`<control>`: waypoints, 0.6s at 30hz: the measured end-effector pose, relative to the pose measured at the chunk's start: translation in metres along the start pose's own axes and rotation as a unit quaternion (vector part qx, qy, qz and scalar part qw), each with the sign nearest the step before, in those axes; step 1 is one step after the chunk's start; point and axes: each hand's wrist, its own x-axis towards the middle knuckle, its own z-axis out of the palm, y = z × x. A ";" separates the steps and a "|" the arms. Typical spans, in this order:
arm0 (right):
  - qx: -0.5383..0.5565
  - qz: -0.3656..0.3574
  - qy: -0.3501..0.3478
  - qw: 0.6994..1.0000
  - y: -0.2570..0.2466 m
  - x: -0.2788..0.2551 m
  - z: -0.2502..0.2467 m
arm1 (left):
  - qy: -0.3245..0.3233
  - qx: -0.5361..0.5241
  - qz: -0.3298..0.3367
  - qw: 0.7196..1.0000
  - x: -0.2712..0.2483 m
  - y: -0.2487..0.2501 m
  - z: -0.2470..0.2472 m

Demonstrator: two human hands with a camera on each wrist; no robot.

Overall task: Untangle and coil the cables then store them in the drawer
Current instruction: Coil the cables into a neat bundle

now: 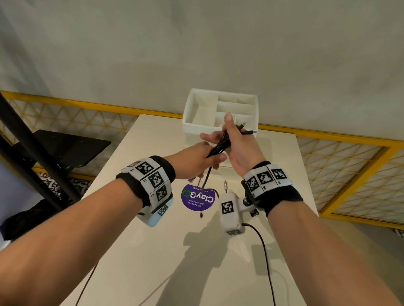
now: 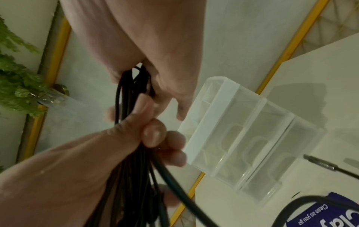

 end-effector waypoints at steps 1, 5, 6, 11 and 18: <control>-0.004 -0.008 -0.009 1.000 -0.001 0.000 -0.001 | 0.005 0.001 -0.006 1.000 0.000 -0.001 -0.001; 0.021 0.003 -0.054 0.998 0.003 -0.003 0.000 | 0.070 -0.021 -0.001 0.997 0.002 -0.005 -0.008; 0.025 0.016 -0.085 0.996 0.009 -0.006 0.000 | 0.094 -0.028 -0.001 0.995 0.003 -0.005 -0.011; -0.087 0.114 -0.166 0.976 0.051 -0.022 0.017 | 0.173 -0.101 -0.039 0.979 0.012 -0.008 -0.024; -0.307 0.078 -0.120 0.941 0.087 -0.032 0.032 | 0.214 -0.113 -0.099 0.965 0.018 -0.013 -0.026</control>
